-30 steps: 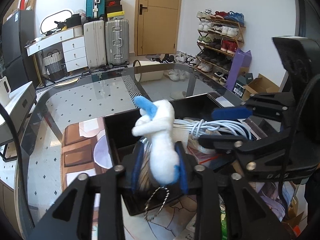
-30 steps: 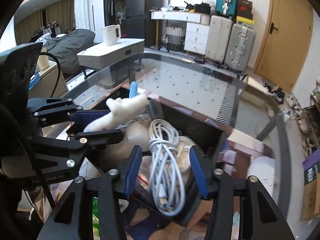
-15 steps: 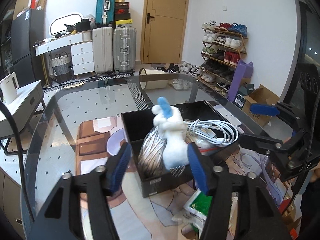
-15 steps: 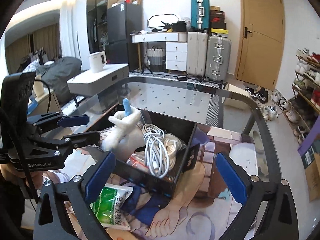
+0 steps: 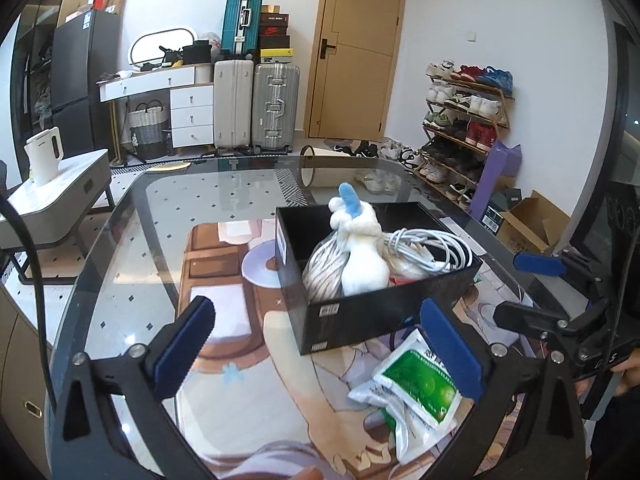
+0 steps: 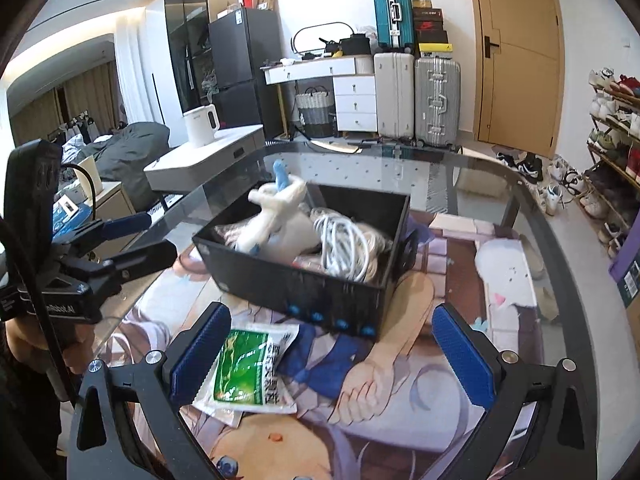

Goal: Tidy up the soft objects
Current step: 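Open both tools to drop the plush toy and cable into the box, then move the right tool down onto the green medicine packet and close on it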

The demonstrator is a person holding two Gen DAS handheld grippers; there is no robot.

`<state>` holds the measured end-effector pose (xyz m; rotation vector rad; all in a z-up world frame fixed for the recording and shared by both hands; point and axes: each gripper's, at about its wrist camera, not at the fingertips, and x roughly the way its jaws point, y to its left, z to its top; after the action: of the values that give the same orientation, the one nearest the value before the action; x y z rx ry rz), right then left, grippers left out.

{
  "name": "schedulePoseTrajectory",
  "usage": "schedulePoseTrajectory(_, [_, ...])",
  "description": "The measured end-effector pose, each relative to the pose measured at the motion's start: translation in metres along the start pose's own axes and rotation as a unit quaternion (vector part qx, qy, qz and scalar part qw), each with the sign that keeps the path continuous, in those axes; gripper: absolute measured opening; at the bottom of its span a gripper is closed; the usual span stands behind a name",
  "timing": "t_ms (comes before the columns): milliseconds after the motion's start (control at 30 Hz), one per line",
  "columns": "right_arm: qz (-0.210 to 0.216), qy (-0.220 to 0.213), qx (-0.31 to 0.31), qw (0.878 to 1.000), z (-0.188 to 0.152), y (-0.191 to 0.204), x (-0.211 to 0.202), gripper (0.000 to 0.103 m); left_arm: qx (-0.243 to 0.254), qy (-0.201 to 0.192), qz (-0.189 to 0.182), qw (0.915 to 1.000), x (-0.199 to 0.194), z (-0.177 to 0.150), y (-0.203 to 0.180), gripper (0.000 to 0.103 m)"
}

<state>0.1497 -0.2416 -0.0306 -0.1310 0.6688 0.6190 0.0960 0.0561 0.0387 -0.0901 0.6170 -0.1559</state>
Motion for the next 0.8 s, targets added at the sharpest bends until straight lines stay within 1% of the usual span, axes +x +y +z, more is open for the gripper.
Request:
schedulePoseTrajectory(200, [0.013,0.018,-0.005,1.000,-0.008,0.009,0.005,0.102,-0.005,0.006,0.008,0.9999,-0.005,-0.019,-0.002,0.103])
schedulePoseTrajectory(367, [0.020,0.030,-0.013,0.999,-0.011,0.017,0.012,0.102,0.000,0.016,0.017,0.9997,-0.003,-0.033,-0.002,0.103])
schedulePoseTrajectory(800, [0.034,0.068,-0.019,0.997,-0.022,0.022,0.032,0.102,0.012,0.036,0.016,0.9991,0.003,-0.051,-0.007,0.103])
